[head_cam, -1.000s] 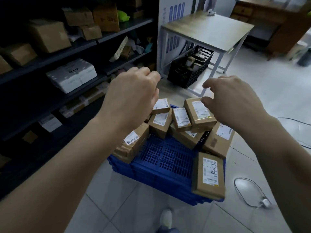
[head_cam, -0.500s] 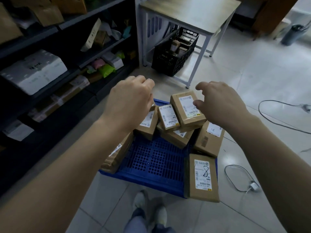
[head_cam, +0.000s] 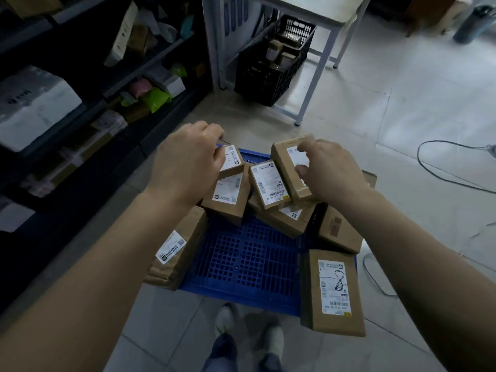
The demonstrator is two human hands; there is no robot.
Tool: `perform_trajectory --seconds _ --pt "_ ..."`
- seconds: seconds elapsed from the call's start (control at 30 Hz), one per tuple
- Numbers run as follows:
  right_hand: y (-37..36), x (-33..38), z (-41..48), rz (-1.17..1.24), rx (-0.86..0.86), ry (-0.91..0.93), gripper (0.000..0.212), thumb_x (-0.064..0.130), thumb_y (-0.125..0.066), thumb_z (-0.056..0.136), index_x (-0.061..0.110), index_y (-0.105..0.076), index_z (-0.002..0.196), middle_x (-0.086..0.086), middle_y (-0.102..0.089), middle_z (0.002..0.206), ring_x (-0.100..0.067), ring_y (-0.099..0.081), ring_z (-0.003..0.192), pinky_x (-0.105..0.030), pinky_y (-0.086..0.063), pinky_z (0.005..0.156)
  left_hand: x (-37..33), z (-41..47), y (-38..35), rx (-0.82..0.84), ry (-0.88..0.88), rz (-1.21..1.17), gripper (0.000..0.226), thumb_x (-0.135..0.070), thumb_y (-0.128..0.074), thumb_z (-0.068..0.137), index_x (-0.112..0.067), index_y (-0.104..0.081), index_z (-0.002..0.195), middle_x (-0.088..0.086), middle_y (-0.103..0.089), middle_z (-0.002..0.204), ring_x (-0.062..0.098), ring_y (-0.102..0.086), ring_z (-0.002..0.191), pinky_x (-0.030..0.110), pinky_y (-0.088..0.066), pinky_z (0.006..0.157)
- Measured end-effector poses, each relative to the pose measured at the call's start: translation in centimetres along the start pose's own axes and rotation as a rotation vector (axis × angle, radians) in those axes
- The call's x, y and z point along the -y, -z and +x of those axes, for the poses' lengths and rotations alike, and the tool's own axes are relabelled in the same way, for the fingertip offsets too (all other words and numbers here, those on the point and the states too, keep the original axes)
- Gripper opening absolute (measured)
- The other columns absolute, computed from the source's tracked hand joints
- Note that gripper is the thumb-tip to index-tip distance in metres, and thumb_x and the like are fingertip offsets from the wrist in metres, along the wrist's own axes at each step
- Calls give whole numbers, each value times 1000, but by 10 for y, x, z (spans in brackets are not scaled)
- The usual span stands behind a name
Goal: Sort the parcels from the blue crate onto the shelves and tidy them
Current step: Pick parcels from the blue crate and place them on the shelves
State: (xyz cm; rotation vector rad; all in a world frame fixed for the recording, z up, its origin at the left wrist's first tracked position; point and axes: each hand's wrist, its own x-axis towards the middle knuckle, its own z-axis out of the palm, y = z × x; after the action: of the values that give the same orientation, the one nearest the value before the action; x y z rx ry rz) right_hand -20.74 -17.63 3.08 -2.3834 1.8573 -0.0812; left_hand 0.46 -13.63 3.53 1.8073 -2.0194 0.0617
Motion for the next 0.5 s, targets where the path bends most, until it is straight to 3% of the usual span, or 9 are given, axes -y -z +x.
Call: perform_trajectory --seconds 0.13,0.23,0.37,0.5 --pt "-28 -13 13 -31 77 -15 28 13 -53 94 10 -59 122 -10 -62 117 -28 -55 106 -33 -41 74 0 -5 -30 56 63 -30 23 -18 -53 92 -7 -62 111 9 -64 103 26 -57 94 36 -43 74" --pt "-50 -22 18 -56 142 -11 26 11 -52 93 10 -60 118 -9 -62 111 -27 -56 99 -33 -42 69 -7 -10 -54 99 80 -65 20 -18 -53 93 -8 -63 105 8 -64 100 23 -57 91 32 -41 72" --pt "-74 -30 26 -58 205 11 24 13 -54 93 10 -60 117 -9 -62 113 -27 -56 103 -34 -43 77 -13 -8 -86 177 120 -103 19 -22 -50 94 -11 -61 104 3 -62 97 19 -54 89 36 -48 76" --pt "-92 -39 34 -48 241 10 22 13 -54 94 12 -59 116 -8 -61 113 -27 -54 104 -34 -43 74 -16 -2 -111 241 130 -85 20 -23 -48 95 -12 -60 106 2 -62 101 18 -54 92 29 -43 71"
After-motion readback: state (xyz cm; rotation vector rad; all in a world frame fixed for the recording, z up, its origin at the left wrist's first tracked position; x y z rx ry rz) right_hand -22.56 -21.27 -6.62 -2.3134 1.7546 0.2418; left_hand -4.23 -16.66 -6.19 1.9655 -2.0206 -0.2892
